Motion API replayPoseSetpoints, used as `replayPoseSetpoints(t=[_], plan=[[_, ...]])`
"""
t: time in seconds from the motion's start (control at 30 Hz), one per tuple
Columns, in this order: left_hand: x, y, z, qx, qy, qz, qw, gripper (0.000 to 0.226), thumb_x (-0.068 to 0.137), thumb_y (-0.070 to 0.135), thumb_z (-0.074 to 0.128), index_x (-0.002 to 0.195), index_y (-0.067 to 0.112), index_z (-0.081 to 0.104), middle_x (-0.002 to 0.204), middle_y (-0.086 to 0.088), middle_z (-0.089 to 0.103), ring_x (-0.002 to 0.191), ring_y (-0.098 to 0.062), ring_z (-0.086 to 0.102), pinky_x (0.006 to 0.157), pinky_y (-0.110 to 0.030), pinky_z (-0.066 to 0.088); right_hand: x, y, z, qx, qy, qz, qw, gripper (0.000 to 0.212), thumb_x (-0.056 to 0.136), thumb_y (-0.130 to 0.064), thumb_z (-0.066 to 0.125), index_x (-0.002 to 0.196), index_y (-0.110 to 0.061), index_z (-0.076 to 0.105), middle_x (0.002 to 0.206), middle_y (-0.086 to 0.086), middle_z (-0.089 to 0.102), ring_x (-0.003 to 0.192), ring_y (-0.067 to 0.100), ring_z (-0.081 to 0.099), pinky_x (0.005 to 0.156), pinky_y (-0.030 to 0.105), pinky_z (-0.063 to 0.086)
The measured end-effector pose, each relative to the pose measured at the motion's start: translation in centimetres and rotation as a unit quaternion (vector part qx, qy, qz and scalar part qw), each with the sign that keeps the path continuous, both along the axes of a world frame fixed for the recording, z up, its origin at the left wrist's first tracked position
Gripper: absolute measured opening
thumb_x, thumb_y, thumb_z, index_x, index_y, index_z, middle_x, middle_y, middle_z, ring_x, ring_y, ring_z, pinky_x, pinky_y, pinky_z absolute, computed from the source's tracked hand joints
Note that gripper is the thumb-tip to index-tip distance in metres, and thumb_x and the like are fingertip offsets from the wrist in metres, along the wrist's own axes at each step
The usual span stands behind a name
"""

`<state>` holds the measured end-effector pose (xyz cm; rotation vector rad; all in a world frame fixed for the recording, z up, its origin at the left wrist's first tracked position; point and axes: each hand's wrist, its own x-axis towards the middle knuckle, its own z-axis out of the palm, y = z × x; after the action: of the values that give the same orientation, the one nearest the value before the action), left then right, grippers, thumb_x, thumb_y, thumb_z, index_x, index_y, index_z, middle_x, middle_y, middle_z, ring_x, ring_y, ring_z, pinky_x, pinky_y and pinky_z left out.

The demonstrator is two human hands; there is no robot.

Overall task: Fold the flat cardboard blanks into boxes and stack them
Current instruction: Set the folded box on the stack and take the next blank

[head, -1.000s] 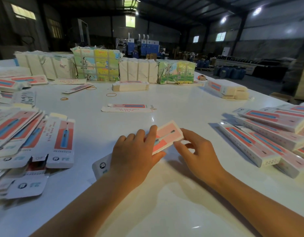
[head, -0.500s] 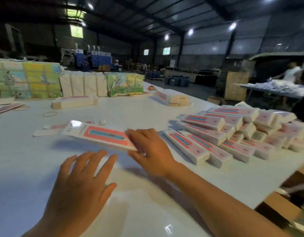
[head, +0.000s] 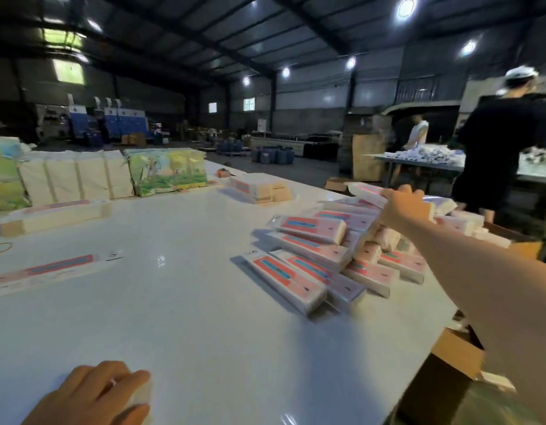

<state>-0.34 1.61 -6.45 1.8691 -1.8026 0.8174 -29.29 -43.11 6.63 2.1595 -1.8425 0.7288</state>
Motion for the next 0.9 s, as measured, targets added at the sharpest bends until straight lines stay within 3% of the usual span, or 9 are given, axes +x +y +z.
replayPoseSetpoints(t=[0.07, 0.13, 0.23, 0.37, 0.43, 0.5, 0.63, 0.8, 0.9], plan=[[-0.2, 0.0, 0.3, 0.003, -0.002, 0.014, 1.000, 0.044, 0.096, 0.055, 0.010, 0.093, 0.031, 0.047, 0.088, 0.010, 0.038, 0.058, -0.018, 0.053, 0.039, -0.031, 0.047, -0.3, -0.1, -0.3, 0.002, 0.026, -0.002, 1.000, 0.052, 0.086, -0.012, 0.050, 0.135, -0.030, 0.047, 0.127, 0.011, 0.045, 0.118, 0.036, 0.038, 0.092, 0.048, 0.043], [-0.4, 0.1, 0.7, 0.007, 0.002, 0.024, 1.000, 0.045, 0.095, 0.056, 0.010, 0.094, 0.031, 0.047, 0.090, 0.010, 0.039, 0.071, -0.018, 0.041, 0.037, -0.029, 0.047, 0.9, 0.8, 0.9, -0.025, 0.018, 0.016, 0.999, 0.049, 0.086, -0.009, 0.048, 0.131, -0.026, 0.051, 0.133, 0.012, 0.045, 0.125, 0.036, 0.032, 0.102, 0.053, 0.032], [-1.0, 0.7, 1.2, 0.031, 0.009, 0.034, 0.999, 0.043, 0.095, 0.053, 0.018, 0.092, 0.032, 0.055, 0.088, 0.014, 0.049, 0.073, -0.012, 0.039, 0.039, -0.025, 0.046, 5.1, 4.7, 3.9, -0.089, -0.041, 0.122, 0.988, 0.043, 0.087, -0.008, 0.045, 0.128, -0.017, 0.055, 0.137, 0.014, 0.046, 0.129, 0.035, 0.032, 0.107, 0.055, 0.026], [-2.3, 1.5, 1.9, 0.111, 0.069, 0.078, 0.988, 0.038, 0.075, 0.042, 0.040, 0.081, 0.026, 0.074, 0.078, 0.012, 0.062, 0.067, -0.008, 0.055, 0.047, -0.021, 0.046, 12.9, 15.1, 5.1, -0.120, -0.102, 0.358, 0.920, 0.034, 0.092, -0.015, 0.051, 0.124, -0.018, 0.061, 0.131, 0.009, 0.057, 0.122, 0.032, 0.046, 0.101, 0.048, 0.038], [-2.8, 2.0, 2.2, 0.137, 0.105, 0.095, 0.980, 0.041, 0.077, 0.043, 0.037, 0.091, 0.028, 0.073, 0.086, 0.013, 0.062, 0.075, -0.009, 0.058, 0.058, -0.022, 0.048, 15.8, 21.0, 2.8, -0.096, -0.106, 0.469, 0.872, 0.028, 0.092, -0.018, 0.054, 0.117, -0.019, 0.066, 0.123, 0.006, 0.064, 0.114, 0.028, 0.053, 0.097, 0.041, 0.041], [-3.0, 2.2, 2.3, 0.145, 0.140, 0.115, 0.973, 0.047, 0.085, 0.048, 0.028, 0.113, 0.033, 0.063, 0.107, 0.015, 0.056, 0.097, -0.009, 0.052, 0.079, -0.022, 0.044, 17.8, 25.7, -1.3, -0.039, -0.069, 0.539, 0.839, 0.027, 0.092, -0.019, 0.053, 0.115, -0.020, 0.067, 0.121, 0.003, 0.065, 0.112, 0.026, 0.053, 0.094, 0.036, 0.040], [-2.7, 2.2, 1.5, 0.152, 0.136, 0.133, 0.970, 0.038, 0.095, 0.046, 0.035, 0.128, 0.034, 0.049, 0.123, 0.014, 0.045, 0.111, -0.010, 0.037, 0.091, -0.025, 0.034, 19.9, 29.6, -9.6, 0.052, 0.090, 0.549, 0.829, 0.033, 0.098, -0.029, 0.039, 0.119, -0.021, 0.062, 0.131, 0.001, 0.057, 0.117, 0.026, 0.050, 0.094, 0.033, 0.042], [-3.0, 2.4, 1.5, 0.157, 0.139, 0.134, 0.969, 0.035, 0.095, 0.038, 0.040, 0.123, 0.025, 0.054, 0.122, 0.003, 0.049, 0.110, -0.018, 0.038, 0.090, -0.032, 0.034, 20.0, 29.3, -11.5, 0.051, 0.049, 0.587, 0.806, 0.029, 0.098, -0.028, 0.044, 0.109, -0.018, 0.069, 0.124, 0.005, 0.062, 0.111, 0.028, 0.055, 0.093, 0.034, 0.044], [-2.5, 2.6, 1.8, 0.138, 0.199, 0.133, 0.961, 0.035, 0.093, 0.036, 0.046, 0.125, 0.026, 0.056, 0.124, 0.002, 0.052, 0.113, -0.018, 0.041, 0.093, -0.032, 0.034, 20.0, 29.5, -11.2, 0.062, 0.033, 0.587, 0.806, 0.022, 0.094, -0.023, 0.053, 0.104, -0.016, 0.072, 0.120, 0.005, 0.064, 0.109, 0.029, 0.057, 0.092, 0.031, 0.044]])
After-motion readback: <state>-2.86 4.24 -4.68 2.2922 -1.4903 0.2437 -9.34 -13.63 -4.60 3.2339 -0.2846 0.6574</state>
